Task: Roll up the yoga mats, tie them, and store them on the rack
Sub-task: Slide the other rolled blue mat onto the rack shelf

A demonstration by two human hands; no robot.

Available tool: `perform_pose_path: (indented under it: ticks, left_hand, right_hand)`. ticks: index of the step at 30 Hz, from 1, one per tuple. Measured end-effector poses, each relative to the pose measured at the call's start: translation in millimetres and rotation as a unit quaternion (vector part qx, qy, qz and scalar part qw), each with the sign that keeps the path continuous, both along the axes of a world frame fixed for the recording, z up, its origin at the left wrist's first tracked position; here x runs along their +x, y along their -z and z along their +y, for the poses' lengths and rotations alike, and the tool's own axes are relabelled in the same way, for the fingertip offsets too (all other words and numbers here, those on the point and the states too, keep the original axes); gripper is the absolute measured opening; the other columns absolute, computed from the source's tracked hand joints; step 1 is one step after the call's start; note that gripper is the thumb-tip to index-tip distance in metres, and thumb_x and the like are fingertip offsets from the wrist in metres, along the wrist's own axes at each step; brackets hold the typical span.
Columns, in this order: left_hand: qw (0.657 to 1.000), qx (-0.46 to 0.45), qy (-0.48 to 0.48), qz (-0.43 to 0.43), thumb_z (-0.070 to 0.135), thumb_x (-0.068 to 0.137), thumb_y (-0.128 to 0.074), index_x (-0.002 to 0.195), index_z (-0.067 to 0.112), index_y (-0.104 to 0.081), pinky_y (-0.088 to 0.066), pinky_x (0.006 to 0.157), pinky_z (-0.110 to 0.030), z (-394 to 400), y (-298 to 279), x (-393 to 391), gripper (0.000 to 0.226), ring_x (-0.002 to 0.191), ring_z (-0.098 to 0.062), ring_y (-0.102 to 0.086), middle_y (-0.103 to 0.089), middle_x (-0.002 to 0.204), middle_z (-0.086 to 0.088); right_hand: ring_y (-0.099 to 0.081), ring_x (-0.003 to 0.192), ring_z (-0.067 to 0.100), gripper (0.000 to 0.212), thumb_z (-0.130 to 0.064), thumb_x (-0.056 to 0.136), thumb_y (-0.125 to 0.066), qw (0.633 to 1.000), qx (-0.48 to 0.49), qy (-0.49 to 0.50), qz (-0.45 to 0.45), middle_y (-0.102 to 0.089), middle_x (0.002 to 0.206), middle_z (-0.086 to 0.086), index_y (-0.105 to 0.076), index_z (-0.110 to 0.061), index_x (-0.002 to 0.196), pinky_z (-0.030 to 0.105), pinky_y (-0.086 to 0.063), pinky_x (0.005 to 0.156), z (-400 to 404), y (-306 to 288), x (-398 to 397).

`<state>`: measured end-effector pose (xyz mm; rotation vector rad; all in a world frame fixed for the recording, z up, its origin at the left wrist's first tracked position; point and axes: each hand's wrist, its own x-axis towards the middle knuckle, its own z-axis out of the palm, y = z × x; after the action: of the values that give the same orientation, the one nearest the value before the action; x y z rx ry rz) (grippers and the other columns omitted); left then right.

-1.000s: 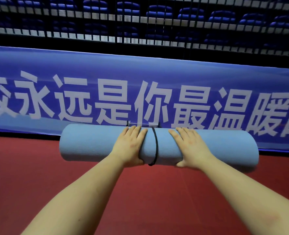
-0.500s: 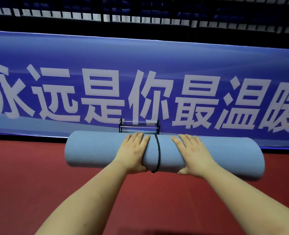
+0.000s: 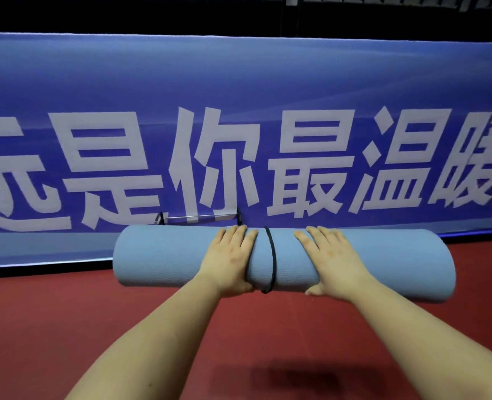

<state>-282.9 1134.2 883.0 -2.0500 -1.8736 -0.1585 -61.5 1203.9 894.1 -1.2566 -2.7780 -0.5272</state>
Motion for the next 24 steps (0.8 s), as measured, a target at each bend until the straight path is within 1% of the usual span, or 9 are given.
perform_pose_path:
  ticks: [5,8,10,13,16,20,22,23,24]
  left_hand:
    - [1.000,-0.007,-0.021,-0.016,0.061,0.064,-0.069,0.147,0.014,-0.016,-0.012,0.116,-0.038,125.7,17.1,30.0,0.109,0.139,-0.025,-0.021,-0.023,0.151,-0.008]
    - [0.999,-0.010,-0.022,-0.035,0.061,0.061,-0.071,0.146,0.012,-0.022,-0.015,0.115,-0.038,196.5,14.6,49.7,0.109,0.136,-0.026,-0.026,-0.028,0.148,-0.009]
    - [0.999,0.006,-0.022,-0.042,0.060,0.057,-0.074,0.144,0.010,-0.028,-0.020,0.114,-0.040,240.2,15.3,57.1,0.110,0.134,-0.029,-0.032,-0.035,0.145,-0.011]
    - [0.999,-0.003,-0.030,-0.043,0.060,0.052,-0.076,0.140,0.008,-0.036,-0.026,0.110,-0.042,297.2,22.9,61.2,0.110,0.128,-0.031,-0.040,-0.043,0.139,-0.013]
    - [0.998,-0.019,-0.038,-0.039,0.062,0.039,-0.079,0.130,0.006,-0.049,-0.040,0.100,-0.043,350.6,37.8,56.7,0.111,0.113,-0.032,-0.054,-0.055,0.124,-0.013]
    - [0.997,-0.032,-0.043,-0.056,0.058,0.046,-0.079,0.136,0.005,-0.042,-0.034,0.106,-0.044,432.7,58.6,46.0,0.111,0.124,-0.033,-0.046,-0.048,0.134,-0.015]
    - [0.997,-0.035,-0.051,-0.054,0.059,0.039,-0.080,0.128,0.003,-0.050,-0.042,0.100,-0.045,477.2,69.6,35.3,0.110,0.114,-0.034,-0.054,-0.055,0.124,-0.016]
    - [0.996,-0.041,-0.048,-0.060,0.059,0.038,-0.080,0.127,0.003,-0.051,-0.043,0.099,-0.045,501.4,73.9,28.6,0.109,0.113,-0.034,-0.055,-0.056,0.123,-0.016]
    - [0.996,-0.045,-0.042,-0.061,0.058,0.042,-0.078,0.131,0.004,-0.048,-0.040,0.102,-0.045,526.8,78.1,21.8,0.108,0.117,-0.034,-0.052,-0.053,0.127,-0.016]
  right_hand:
    - [-0.012,0.143,0.030,0.118,-0.063,0.068,-0.070,1.000,-0.009,-0.019,-0.001,-0.011,0.156,0.010,0.001,-0.019,0.151,0.045,-0.008,0.117,132.8,15.3,23.1]
    - [-0.018,0.141,0.031,0.119,-0.063,0.065,-0.072,0.999,-0.017,-0.034,0.001,-0.017,0.154,0.012,-0.004,-0.019,0.151,0.045,-0.012,0.116,210.7,13.8,39.5]
    - [-0.021,0.140,0.031,0.120,-0.063,0.063,-0.073,0.999,-0.016,-0.044,0.006,-0.020,0.153,0.012,-0.006,-0.018,0.151,0.045,-0.014,0.116,258.6,12.4,46.8]
    - [-0.015,0.142,0.030,0.120,-0.065,0.066,-0.070,0.998,-0.028,-0.047,-0.024,-0.014,0.155,0.011,0.001,-0.019,0.151,0.045,-0.011,0.117,320.9,18.7,50.2]
    - [-0.013,0.142,0.030,0.119,-0.064,0.067,-0.069,0.997,-0.045,-0.051,-0.035,-0.011,0.156,0.011,0.003,-0.019,0.151,0.045,-0.009,0.117,377.2,34.3,43.8]
    - [-0.014,0.142,0.030,0.120,-0.064,0.067,-0.070,0.996,-0.056,-0.053,-0.046,-0.012,0.156,0.011,0.003,-0.019,0.151,0.045,-0.009,0.117,460.5,52.7,30.2]
    - [-0.016,0.141,0.030,0.121,-0.063,0.066,-0.071,0.996,-0.055,-0.055,-0.047,-0.014,0.155,0.011,0.002,-0.019,0.151,0.045,-0.011,0.117,505.8,59.5,19.5]
    - [-0.017,0.141,0.030,0.120,-0.063,0.065,-0.072,0.996,-0.055,-0.055,-0.048,-0.015,0.154,0.011,0.001,-0.019,0.151,0.044,-0.011,0.117,528.5,62.2,13.7]
    - [-0.018,0.140,0.030,0.120,-0.062,0.065,-0.072,0.996,-0.055,-0.052,-0.047,-0.016,0.154,0.011,0.000,-0.019,0.151,0.044,-0.012,0.116,551.5,64.5,7.6]
